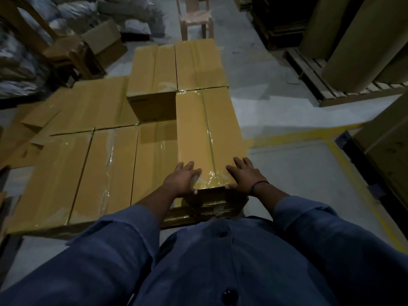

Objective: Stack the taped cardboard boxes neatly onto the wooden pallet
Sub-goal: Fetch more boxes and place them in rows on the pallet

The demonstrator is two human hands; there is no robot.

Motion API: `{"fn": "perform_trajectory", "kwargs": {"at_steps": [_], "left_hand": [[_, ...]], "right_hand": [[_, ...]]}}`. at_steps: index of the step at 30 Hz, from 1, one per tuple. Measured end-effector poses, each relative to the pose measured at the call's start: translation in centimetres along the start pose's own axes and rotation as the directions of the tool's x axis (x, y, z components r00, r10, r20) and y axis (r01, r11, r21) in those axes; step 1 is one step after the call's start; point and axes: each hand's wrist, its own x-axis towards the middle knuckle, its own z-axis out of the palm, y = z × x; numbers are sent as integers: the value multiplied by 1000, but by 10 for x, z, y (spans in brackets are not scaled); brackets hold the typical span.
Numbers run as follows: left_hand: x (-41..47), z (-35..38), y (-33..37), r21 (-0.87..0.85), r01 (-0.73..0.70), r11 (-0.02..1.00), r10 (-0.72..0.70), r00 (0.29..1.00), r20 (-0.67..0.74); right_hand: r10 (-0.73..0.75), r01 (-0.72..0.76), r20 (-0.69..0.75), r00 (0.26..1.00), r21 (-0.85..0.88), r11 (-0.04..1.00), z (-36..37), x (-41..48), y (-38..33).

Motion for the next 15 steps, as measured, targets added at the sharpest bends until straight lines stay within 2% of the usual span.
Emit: {"fn": "perform_trajectory", "kwargs": {"at_steps": [15], "left_hand": [[1, 4, 4, 57, -139, 989, 140, 990, -15]], "right_hand": [[8, -8, -33, 999, 0, 1000, 12, -23, 2]]}}
